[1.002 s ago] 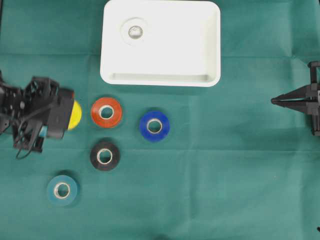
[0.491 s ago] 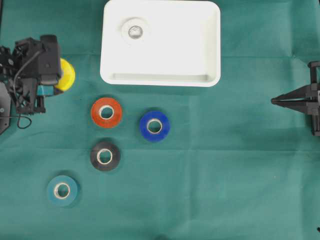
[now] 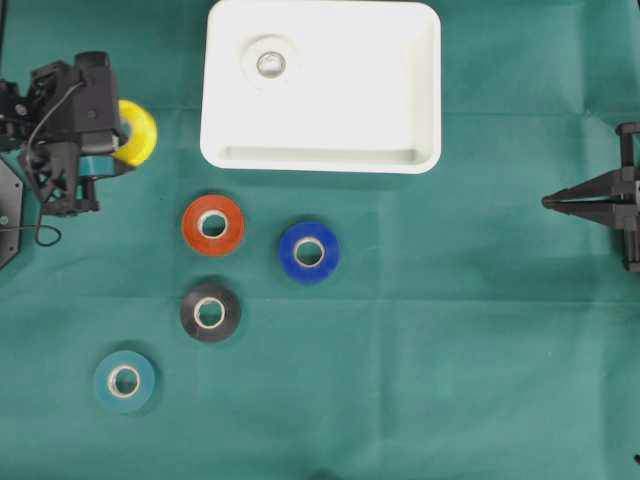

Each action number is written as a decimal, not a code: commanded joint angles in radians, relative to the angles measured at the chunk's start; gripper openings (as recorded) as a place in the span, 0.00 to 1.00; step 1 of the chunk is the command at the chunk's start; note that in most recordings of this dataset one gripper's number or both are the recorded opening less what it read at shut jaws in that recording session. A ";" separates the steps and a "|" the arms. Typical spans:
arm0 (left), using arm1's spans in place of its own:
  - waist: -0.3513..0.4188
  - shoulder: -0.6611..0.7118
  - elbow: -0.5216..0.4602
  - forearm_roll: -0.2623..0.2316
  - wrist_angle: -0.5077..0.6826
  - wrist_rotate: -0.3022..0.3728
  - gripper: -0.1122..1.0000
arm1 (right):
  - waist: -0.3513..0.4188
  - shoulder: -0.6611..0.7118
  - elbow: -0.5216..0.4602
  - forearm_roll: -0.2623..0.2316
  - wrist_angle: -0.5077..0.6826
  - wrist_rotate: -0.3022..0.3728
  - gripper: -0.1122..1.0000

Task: Put the tape into the white case with the left arm.
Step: 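Lift and carry the yellow roll into the white tray, then open the left gripper to drop the yellow roll in the tray, then withdraw the left gripper to the left side, then reach the left gripper over the blue tape roll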

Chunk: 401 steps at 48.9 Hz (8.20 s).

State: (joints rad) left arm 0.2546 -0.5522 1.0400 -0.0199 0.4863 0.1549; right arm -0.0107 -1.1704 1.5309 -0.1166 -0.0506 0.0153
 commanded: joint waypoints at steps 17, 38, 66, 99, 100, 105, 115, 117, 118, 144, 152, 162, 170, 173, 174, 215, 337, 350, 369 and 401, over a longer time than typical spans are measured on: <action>0.003 0.235 -0.198 0.002 -0.061 0.091 0.32 | -0.002 0.009 -0.011 0.000 -0.009 0.002 0.01; 0.006 0.528 -0.509 0.002 -0.061 0.124 0.32 | -0.002 0.008 -0.011 0.000 -0.009 0.002 0.01; 0.002 0.736 -0.759 0.002 -0.060 0.121 0.32 | 0.000 0.008 -0.009 0.000 -0.011 0.002 0.01; -0.015 0.738 -0.744 0.000 -0.061 0.121 0.34 | -0.002 0.009 -0.009 -0.002 -0.011 0.002 0.01; -0.015 0.739 -0.744 0.000 -0.061 0.123 0.38 | -0.002 0.009 -0.011 -0.002 -0.011 0.002 0.01; -0.015 0.738 -0.739 0.002 -0.061 0.123 0.65 | -0.002 0.009 -0.009 -0.002 -0.011 0.002 0.01; -0.015 0.732 -0.733 0.000 -0.061 0.124 0.73 | -0.002 0.008 -0.011 -0.002 -0.011 0.002 0.01; -0.014 0.730 -0.732 0.000 -0.061 0.123 0.73 | -0.002 0.009 -0.009 -0.002 -0.011 0.002 0.01; -0.014 0.729 -0.732 0.000 -0.061 0.123 0.73 | 0.000 0.008 -0.009 -0.002 -0.011 0.002 0.01; 0.006 0.463 -0.483 0.002 -0.061 0.124 0.73 | -0.002 0.009 -0.011 -0.002 -0.011 0.002 0.01; 0.006 0.351 -0.354 0.002 -0.061 0.120 0.73 | -0.002 0.008 -0.011 -0.002 -0.009 0.002 0.01; 0.011 0.186 -0.204 0.002 -0.049 0.120 0.73 | -0.002 0.009 -0.011 -0.002 -0.009 0.002 0.01; 0.015 0.087 -0.118 0.002 0.006 0.120 0.73 | -0.002 0.008 -0.011 0.000 -0.011 0.002 0.01; 0.017 0.058 -0.092 0.002 0.034 0.120 0.73 | -0.002 0.009 -0.011 0.000 -0.011 0.002 0.01; 0.017 0.051 -0.084 0.002 0.044 0.120 0.73 | -0.002 0.009 -0.011 -0.002 -0.011 0.002 0.01; -0.011 -0.170 0.066 -0.002 0.150 0.114 0.73 | 0.000 0.009 -0.011 -0.002 -0.011 0.002 0.01; -0.360 0.617 -0.609 -0.002 -0.020 0.046 0.73 | 0.000 0.008 -0.011 -0.002 -0.011 0.002 0.01; -0.362 0.649 -0.630 -0.002 -0.009 0.048 0.73 | -0.002 0.008 -0.009 -0.002 -0.011 0.002 0.01; -0.373 0.672 -0.617 -0.002 -0.011 0.048 0.73 | 0.000 0.008 -0.011 -0.002 -0.009 0.002 0.01; -0.383 0.785 -0.658 -0.002 -0.069 0.052 0.72 | -0.002 0.008 -0.009 -0.002 -0.011 0.002 0.01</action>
State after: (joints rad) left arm -0.1258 0.2424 0.4080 -0.0230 0.4295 0.2056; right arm -0.0107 -1.1704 1.5309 -0.1166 -0.0506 0.0138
